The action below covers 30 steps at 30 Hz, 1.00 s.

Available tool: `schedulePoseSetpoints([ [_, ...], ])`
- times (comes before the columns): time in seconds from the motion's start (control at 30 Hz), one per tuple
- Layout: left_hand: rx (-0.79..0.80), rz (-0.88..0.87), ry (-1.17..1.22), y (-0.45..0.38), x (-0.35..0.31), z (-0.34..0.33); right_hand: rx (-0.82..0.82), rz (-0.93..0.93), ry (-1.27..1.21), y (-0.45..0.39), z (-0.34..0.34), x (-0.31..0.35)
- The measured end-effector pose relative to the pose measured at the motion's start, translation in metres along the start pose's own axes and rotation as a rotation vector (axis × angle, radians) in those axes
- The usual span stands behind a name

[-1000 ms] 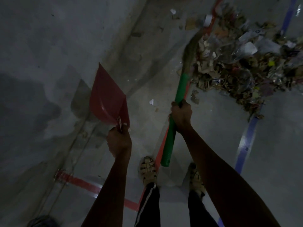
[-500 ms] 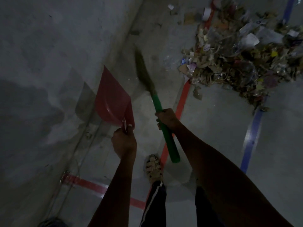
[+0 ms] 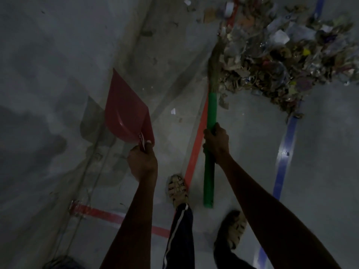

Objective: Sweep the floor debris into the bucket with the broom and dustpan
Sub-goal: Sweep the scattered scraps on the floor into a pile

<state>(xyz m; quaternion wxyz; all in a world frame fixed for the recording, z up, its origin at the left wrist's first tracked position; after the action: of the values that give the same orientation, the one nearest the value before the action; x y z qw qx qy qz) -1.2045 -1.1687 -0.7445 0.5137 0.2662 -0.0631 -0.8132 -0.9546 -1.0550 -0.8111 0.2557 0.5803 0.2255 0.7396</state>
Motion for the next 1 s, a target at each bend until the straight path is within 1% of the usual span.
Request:
schedulePoseSetpoints([
  [0.07,-0.008,-0.002,-0.002,0.015,0.002,-0.001,0.093,0.055,0.028,0.021,0.003,-0.008],
  [0.13,0.005,0.016,0.000,0.031,0.006,-0.006,0.179,0.055,0.089,0.036,0.006,-0.022],
  [0.33,0.004,0.008,0.009,0.085,0.013,-0.026,0.412,-0.077,0.296,0.043,0.010,-0.071],
  [0.4,0.003,0.010,0.021,0.104,0.015,-0.031,0.451,-0.107,0.379,0.040,0.017,-0.090],
  [0.5,0.000,0.018,0.040,0.129,0.023,-0.039,0.413,-0.156,0.431,0.039,0.041,-0.113],
  [0.63,-0.014,0.039,0.060,0.157,0.032,-0.046,0.298,-0.181,0.484,0.034,0.095,-0.128],
  [0.77,-0.008,0.047,0.048,0.180,0.035,-0.052,0.156,-0.106,0.495,0.029,0.150,-0.128],
  [0.83,-0.006,0.062,0.049,0.190,0.036,-0.054,0.116,-0.046,0.482,0.037,0.169,-0.124],
  [0.9,0.001,0.078,0.058,0.199,0.037,-0.058,0.133,0.030,0.483,0.051,0.181,-0.123],
  [1.0,0.006,0.116,0.062,0.212,0.037,-0.063,0.231,0.139,0.531,0.076,0.179,-0.127],
])
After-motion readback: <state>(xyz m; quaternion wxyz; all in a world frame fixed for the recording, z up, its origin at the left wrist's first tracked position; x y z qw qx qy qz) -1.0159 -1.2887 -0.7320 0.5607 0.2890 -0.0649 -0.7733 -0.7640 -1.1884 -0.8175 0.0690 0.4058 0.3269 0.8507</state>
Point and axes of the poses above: each hand's wrist, its own y-axis away from the middle knuckle, its own z-axis out of the back of the hand, x = y × z, the point moved 7 cm from there along -y, towards the middle knuckle, and after that the axes turned 10 degrees about -y, right-handed, at the moved point
